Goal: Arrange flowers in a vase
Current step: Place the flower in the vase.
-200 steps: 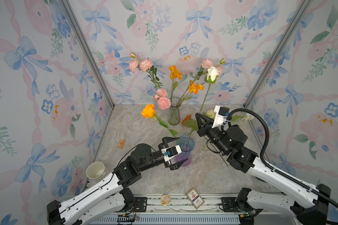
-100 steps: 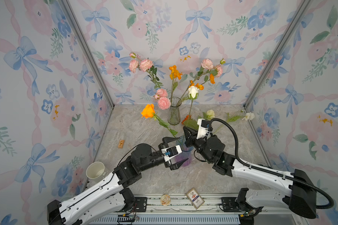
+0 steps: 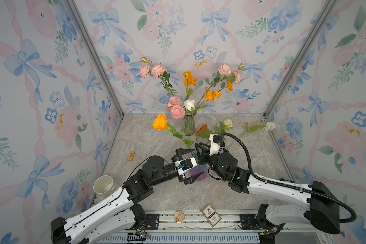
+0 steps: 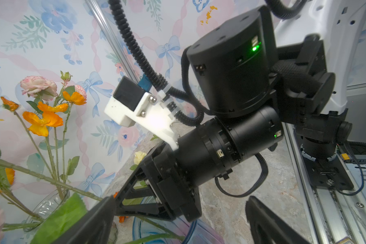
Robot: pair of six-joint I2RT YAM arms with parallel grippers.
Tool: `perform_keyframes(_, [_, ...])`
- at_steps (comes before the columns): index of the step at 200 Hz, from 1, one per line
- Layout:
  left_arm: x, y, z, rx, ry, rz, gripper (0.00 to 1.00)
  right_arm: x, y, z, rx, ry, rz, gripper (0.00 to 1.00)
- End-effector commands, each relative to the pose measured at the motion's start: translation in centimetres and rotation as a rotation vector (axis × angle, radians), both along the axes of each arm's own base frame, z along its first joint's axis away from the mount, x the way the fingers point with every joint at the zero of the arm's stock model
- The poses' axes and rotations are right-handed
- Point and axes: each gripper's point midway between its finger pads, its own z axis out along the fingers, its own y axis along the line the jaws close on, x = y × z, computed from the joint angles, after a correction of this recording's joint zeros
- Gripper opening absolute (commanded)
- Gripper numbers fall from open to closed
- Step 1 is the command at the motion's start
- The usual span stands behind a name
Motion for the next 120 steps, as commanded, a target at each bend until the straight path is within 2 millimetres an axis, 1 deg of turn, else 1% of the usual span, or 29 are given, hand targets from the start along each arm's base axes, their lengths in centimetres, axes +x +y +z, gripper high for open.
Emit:
perform_keyframes(1, [-0.2,0.0,0.0,-0.003,0.013,-0.013,0.98,-0.6,-0.6,0.2,-0.024,-0.009,-0.008,0.32])
perform_keyframes(27, [-0.1,-0.1,0.0,-0.002,0.014,-0.013,0.98,-0.9,-1.4,0.4,-0.032,-0.014,-0.020,0.35])
perform_keyframes(65, [-0.2,-0.2,-0.2,0.001,0.018,-0.020,0.98,-1.6,-3.1,1.6,-0.065,-0.036,-0.034,0.46])
perform_keyframes(84, [-0.2,-0.2,-0.2,0.001,0.018,-0.023,0.98,-2.0,-4.5,2.3,-0.095,-0.044,-0.055,0.56])
perform_keyframes(100, [-0.1,-0.3,-0.3,0.004,0.022,-0.022,0.98,-2.1,-6.0,2.2,-0.145,-0.040,-0.093,0.66])
perform_keyframes(108, [-0.1,-0.4,-0.3,0.004,0.023,-0.021,0.98,-2.0,-7.0,1.9,-0.185,-0.034,-0.122,0.72])
perform_keyframes(120, [0.2,-0.5,-0.6,0.010,0.039,-0.012,0.98,-1.5,-8.7,0.9,-0.239,-0.005,-0.176,0.76])
